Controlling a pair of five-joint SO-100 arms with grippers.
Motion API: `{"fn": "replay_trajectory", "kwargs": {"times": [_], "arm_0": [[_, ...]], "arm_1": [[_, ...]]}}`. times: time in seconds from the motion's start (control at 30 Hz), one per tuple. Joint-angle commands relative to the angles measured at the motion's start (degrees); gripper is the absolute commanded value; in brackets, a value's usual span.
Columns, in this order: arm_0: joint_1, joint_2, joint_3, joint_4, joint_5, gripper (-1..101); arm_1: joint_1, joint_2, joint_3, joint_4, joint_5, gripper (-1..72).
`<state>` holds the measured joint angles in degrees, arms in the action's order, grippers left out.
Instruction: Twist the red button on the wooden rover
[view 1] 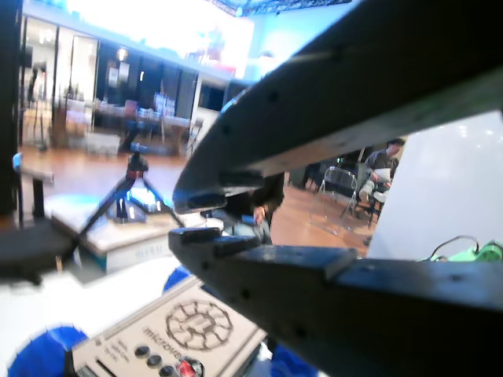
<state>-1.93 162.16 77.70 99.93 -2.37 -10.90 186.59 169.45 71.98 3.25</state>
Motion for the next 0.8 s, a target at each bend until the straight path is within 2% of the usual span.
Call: {"fn": "replay_trajectory", "kwargs": {"times": [0.0, 0.1, 0.2, 0.33, 0.77], "arm_0": [[-0.35, 10.20, 11.43, -4.83, -0.53, 1], [-1.93, 22.32, 23.38, -10.81, -0.35, 2], [-8.26, 31.55, 34.19, -15.91, -0.53, 2], [-14.15, 31.64, 42.01, -18.46, -0.53, 2], [-14.68, 31.64, 56.95, -28.48, -0.53, 1]], "arm_1": [[0.26, -0.26, -0.35, -0.26, 0.00, 20.4], [0.26, -0.26, -0.35, -0.26, 0.00, 20.4], [0.26, -0.26, -0.35, -0.26, 0.00, 20.4], [0.26, -0.26, -0.35, -0.26, 0.00, 20.4], [0.26, -0.26, -0.35, -0.26, 0.00, 20.4]]}}
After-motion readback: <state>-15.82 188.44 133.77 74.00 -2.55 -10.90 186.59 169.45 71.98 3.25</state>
